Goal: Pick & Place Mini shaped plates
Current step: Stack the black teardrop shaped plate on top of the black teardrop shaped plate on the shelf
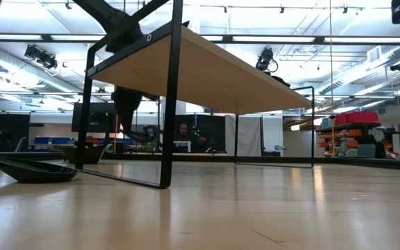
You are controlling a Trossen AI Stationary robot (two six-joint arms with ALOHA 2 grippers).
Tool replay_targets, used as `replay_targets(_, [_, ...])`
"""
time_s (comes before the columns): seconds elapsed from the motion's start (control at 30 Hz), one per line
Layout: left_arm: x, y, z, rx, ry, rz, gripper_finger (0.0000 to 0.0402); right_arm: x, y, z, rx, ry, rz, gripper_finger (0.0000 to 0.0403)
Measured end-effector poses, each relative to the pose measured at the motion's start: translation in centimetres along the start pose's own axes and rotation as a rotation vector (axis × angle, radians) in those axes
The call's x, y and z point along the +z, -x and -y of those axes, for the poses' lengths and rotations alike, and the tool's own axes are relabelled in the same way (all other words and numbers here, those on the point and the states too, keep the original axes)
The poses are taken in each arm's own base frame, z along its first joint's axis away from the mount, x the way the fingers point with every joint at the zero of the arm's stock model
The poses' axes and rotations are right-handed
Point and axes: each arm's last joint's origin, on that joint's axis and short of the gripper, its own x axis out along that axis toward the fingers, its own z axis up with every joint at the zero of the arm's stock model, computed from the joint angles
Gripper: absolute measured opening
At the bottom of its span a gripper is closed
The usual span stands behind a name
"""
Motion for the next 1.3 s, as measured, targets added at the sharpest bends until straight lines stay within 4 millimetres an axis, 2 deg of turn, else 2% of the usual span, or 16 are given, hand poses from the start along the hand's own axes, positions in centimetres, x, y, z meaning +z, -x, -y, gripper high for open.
replay_targets(0.37, [-3.0,6.6,1.2,0.073,0.111,0.143,0.0000,0.0,0.0,0.0,0.000,0.000,0.000,0.0010])
replay_targets(0.57, [-4.8,9.9,3.0,0.060,0.182,0.278,0.0000,0.0,0.0,0.0,0.000,0.000,0.000,0.0010])
replay_targets(0.73, [-5.7,11.7,4.8,0.026,0.260,0.373,0.0000,0.0,0.0,0.0,0.000,0.000,0.000,0.0010])
replay_targets(1.07, [-5.4,12.5,9.8,-0.119,0.438,0.485,0.0000,0.0,0.0,0.0,0.000,0.000,0.000,0.0010])
replay_targets(1.3, [-5.0,12.8,13.0,-0.248,0.703,0.571,0.0000,0.0,0.0,0.0,0.000,0.000,0.000,0.0010])
